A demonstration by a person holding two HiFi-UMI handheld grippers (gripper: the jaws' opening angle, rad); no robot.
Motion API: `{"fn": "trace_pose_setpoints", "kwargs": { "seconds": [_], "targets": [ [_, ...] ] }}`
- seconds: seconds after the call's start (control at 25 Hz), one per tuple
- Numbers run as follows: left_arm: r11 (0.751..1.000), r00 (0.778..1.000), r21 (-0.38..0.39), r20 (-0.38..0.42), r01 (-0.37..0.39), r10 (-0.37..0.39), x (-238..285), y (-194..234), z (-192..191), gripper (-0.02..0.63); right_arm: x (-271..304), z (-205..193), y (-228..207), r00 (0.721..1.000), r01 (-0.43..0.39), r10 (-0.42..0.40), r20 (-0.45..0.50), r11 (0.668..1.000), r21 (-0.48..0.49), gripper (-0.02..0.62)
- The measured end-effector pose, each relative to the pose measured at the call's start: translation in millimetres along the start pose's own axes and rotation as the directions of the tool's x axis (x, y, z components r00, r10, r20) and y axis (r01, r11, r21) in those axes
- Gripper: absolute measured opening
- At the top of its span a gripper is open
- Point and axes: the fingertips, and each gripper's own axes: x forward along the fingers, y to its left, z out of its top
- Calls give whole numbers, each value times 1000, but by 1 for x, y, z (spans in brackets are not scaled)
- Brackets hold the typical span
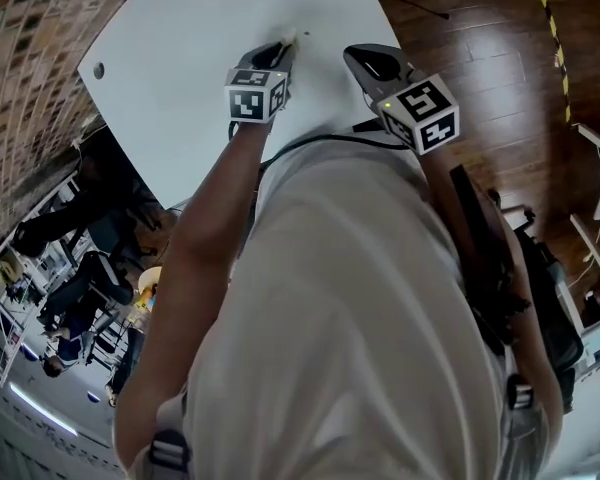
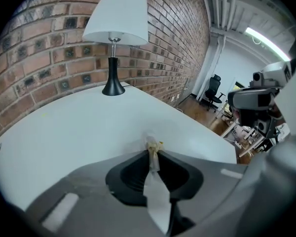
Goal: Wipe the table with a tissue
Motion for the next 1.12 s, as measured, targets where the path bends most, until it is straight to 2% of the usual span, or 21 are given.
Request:
{"fn": "trace_pose_setpoints", "kwargs": {
  "seconds": [0.4,0.68,0.8,1.0,1.12],
  "targets": [
    [985,992,130,-41,-116,122,24,24,21,60,-25,-11,-21,998,61,-62,20,996,58,8],
    [982,988,114,-19,-150,153,28,24,21,55,-40,-15,-32,994,97,-101,34,990,100,8],
    [980,990,145,-13,-136,139,30,15,22,52,-43,-15,-35,993,100,-107,45,987,129,8],
    [960,998,273,-6,-59,63,40,-25,20,49,-38,-8,-35,994,85,-92,56,989,125,8],
    [959,999,281,-19,-33,40,43,-43,17,49,-38,-4,-38,994,82,-91,65,988,128,8]
  ]
}}
